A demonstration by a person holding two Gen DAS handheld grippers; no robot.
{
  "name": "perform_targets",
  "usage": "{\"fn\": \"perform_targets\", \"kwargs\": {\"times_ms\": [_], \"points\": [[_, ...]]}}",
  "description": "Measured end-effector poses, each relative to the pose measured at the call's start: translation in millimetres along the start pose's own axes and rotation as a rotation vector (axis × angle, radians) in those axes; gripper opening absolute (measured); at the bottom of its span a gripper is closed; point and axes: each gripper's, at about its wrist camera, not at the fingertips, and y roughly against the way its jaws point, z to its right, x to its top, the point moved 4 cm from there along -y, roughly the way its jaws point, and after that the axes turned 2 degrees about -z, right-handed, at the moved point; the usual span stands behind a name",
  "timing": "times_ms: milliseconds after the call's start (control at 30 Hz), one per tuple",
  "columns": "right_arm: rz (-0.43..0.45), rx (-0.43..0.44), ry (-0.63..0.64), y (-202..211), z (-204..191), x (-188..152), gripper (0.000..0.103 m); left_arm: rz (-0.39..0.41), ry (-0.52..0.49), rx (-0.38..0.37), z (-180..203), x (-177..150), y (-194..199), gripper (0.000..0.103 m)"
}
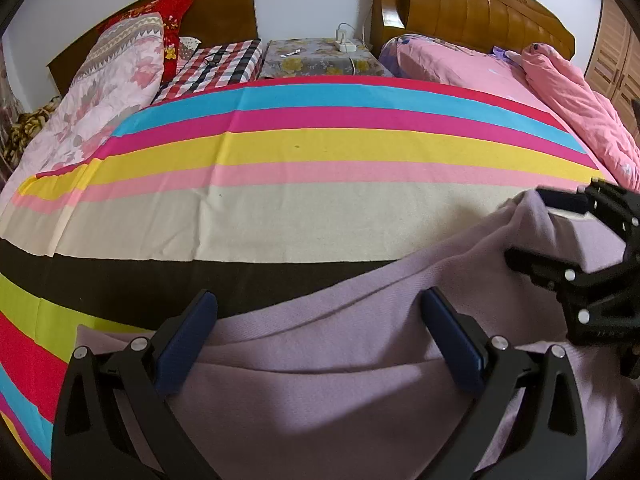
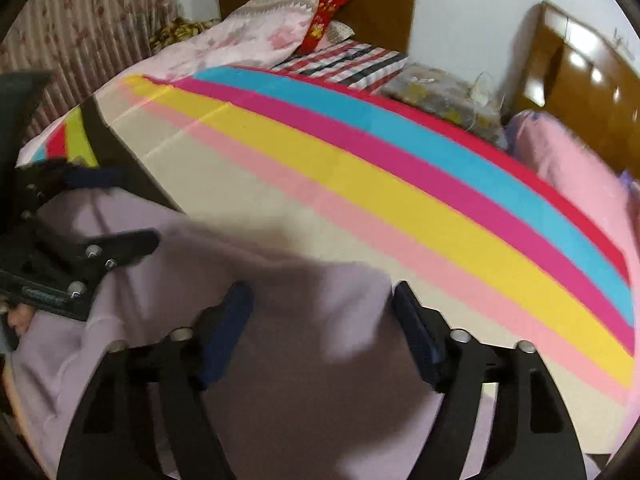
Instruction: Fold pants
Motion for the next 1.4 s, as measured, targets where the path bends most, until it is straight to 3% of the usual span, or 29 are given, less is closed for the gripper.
{"fn": "perform_targets", "kwargs": {"times_ms": [100, 133, 167, 267, 400, 500, 633, 733, 833, 900, 967, 1067, 1133, 1167, 1233, 1300, 1400], "points": [[0.016, -0.030, -0.111, -2.6, 21.6, 6.1, 0.079, 0.002, -0.002, 0.005, -1.0, -1.0, 0.5, 0.102], [0.033, -0.071, -0.144, -0.1, 28.7, 6.1, 0.071, 0.004, -0.003, 0.007, -2.0, -1.0, 0.8, 0.102], [0.059, -0.083, -0.194, 8.8, 37.0, 4.2, 0.070, 0.011, -0.005, 0.018, -1.9, -1.5, 2.8, 0.102], [0.104, -0.017, -0.219, 43.0, 43.3, -5.4, 0.072, 0.077, -0.067, 0.086, 8.8, 2.8, 29.4, 0.100], [0.075, -0.105, -0.165, 72.8, 50.3, -35.0, 0.078, 0.230, -0.100, -0.103, 49.9, 26.2, 85.7, 0.101], [0.045, -0.139, -0.208, 80.8, 67.2, -58.6, 0.078, 0.182, -0.177, -0.197, 97.8, 37.8, 73.6, 0.101], [0.027, -0.160, -0.271, 92.5, 91.3, -89.7, 0.078, 0.078, -0.283, -0.249, 148.9, 30.9, 28.9, 0.101], [-0.036, -0.178, -0.330, 78.2, 122.8, -108.5, 0.078, -0.048, -0.349, -0.156, 161.8, 23.3, -11.3, 0.102], [-0.012, -0.134, -0.400, 71.8, 145.1, -112.8, 0.078, -0.062, -0.297, -0.155, 153.8, 31.0, -17.1, 0.102], [0.008, -0.239, -0.491, 84.7, 164.7, -115.8, 0.078, -0.057, -0.294, -0.157, 151.2, 32.0, -16.7, 0.102], [0.038, -0.240, -0.533, 92.6, 168.4, -114.8, 0.079, -0.050, -0.299, -0.144, 151.1, 33.7, -17.1, 0.102], [0.021, -0.129, -0.418, 83.9, 141.2, -105.7, 0.080, -0.048, -0.293, -0.143, 155.3, 29.4, -16.9, 0.102], [-0.057, -0.147, -0.302, 60.5, 127.1, -107.2, 0.087, -0.048, -0.292, -0.140, 155.3, 30.9, -17.0, 0.102], [-0.050, -0.160, -0.286, 57.0, 126.9, -106.8, 0.090, -0.047, -0.292, -0.140, 155.7, 29.2, -16.7, 0.102], [-0.028, -0.142, -0.357, 59.9, 144.0, -106.6, 0.089, -0.046, -0.292, -0.138, 156.2, 26.2, -15.1, 0.102], [-0.009, -0.232, -0.487, 74.6, 170.2, -111.5, 0.089, -0.043, -0.291, -0.132, 158.4, 26.2, -14.6, 0.102], [0.078, -0.172, -0.542, 114.4, 183.6, -123.8, 0.089, -0.017, -0.320, -0.030, 165.4, 25.4, 0.4, 0.101]]}}
